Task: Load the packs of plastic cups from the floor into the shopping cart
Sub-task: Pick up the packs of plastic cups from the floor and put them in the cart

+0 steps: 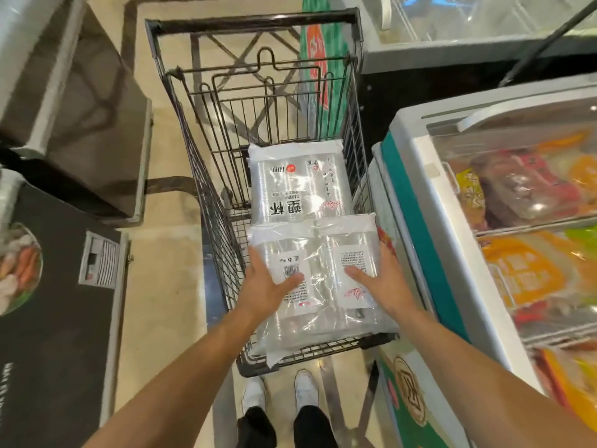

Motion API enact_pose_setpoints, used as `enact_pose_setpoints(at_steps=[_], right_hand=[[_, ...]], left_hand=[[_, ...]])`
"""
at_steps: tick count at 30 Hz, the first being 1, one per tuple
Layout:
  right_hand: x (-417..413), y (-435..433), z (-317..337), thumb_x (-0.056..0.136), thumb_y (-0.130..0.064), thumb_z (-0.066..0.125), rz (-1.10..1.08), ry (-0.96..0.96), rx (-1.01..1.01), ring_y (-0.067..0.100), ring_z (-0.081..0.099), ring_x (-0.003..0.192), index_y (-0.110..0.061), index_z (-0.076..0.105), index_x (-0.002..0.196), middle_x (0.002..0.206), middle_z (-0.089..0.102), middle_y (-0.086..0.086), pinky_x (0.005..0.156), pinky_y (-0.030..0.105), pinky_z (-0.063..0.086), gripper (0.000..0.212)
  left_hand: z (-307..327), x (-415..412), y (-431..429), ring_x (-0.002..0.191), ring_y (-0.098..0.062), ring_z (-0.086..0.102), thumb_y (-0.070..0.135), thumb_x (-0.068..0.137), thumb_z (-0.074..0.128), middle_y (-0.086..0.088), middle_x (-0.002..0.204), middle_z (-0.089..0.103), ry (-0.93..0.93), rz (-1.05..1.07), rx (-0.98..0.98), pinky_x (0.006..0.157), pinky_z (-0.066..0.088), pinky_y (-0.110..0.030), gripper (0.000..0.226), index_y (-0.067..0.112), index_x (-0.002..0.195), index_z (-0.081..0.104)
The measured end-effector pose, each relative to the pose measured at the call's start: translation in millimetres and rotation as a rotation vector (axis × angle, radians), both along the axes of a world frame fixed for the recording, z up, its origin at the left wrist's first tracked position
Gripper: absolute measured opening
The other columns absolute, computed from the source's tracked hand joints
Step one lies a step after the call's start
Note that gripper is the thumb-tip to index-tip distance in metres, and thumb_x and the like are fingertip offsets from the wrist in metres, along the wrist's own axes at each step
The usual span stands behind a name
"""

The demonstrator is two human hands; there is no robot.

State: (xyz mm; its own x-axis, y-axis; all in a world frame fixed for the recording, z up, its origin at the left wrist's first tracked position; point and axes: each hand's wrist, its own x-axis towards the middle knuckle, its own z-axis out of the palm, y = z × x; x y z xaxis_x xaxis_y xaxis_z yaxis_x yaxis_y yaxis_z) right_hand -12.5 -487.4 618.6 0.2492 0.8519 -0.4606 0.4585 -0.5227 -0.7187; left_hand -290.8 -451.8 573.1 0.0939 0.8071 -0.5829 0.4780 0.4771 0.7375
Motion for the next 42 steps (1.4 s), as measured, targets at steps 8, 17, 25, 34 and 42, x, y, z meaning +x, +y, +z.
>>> enact_pose_setpoints(at_steps=[8,17,25,34,42], right_hand=[[12.1,3.2,22.0,0.061,-0.097,0.070,0.055,-0.180,-0.001,0.027,0.037,0.154,-0.038,0.015,0.166,0.170,0.034,-0.002,0.119,0.063,0.039,0.133],[20.7,-52.6,161.0,0.102,-0.063,0.055,0.053,-0.703,0.258,0.035,0.047,0.136,-0.009,0.039,0.159,0.151,0.050,0.015,0.112,0.048,0.038,0.080],[4.0,-187.1,205.8,0.098,-0.067,0.053,-0.295,-0.852,0.170,0.038,0.047,0.134,-0.010,0.036,0.160,0.150,0.050,0.018,0.111,0.051,0.038,0.086],[-69.3,-397.9,210.0,0.104,-0.056,0.053,-0.741,-0.913,-0.011,0.037,0.050,0.133,-0.015,0.038,0.158,0.148,0.053,0.016,0.112,0.053,0.041,0.070],[-142.4,-558.5,167.7,0.098,-0.067,0.040,-1.065,-0.820,-0.227,0.038,0.054,0.126,-0.007,0.042,0.155,0.139,0.057,0.018,0.107,0.052,0.044,0.083]], left_hand=[[77.9,6.3,4.8,0.155,-0.040,0.037,0.089,0.076,0.069,-0.016,0.173,0.025,0.301,-0.160,0.094,0.120,0.041,-0.062,0.134,0.030,0.169,-0.008],[224.7,66.8,13.6,0.165,-0.036,0.012,0.078,0.103,0.028,-0.016,0.179,0.012,0.607,-0.812,0.787,0.131,0.013,-0.053,0.092,0.025,0.173,0.002],[276.6,111.7,-21.7,0.159,-0.041,0.028,0.073,0.104,0.028,-0.023,0.172,0.031,0.456,-1.217,1.109,0.128,0.028,-0.058,0.087,0.018,0.171,0.020],[264.6,139.9,-148.6,0.146,-0.043,0.043,0.067,0.106,0.036,-0.023,0.161,0.045,0.191,-1.606,1.131,0.118,0.039,-0.058,0.084,0.015,0.170,0.024],[227.5,162.8,-304.6,0.141,-0.042,0.047,0.062,0.106,0.039,-0.021,0.159,0.047,0.048,-1.924,1.108,0.112,0.043,-0.056,0.083,0.015,0.171,0.020]])
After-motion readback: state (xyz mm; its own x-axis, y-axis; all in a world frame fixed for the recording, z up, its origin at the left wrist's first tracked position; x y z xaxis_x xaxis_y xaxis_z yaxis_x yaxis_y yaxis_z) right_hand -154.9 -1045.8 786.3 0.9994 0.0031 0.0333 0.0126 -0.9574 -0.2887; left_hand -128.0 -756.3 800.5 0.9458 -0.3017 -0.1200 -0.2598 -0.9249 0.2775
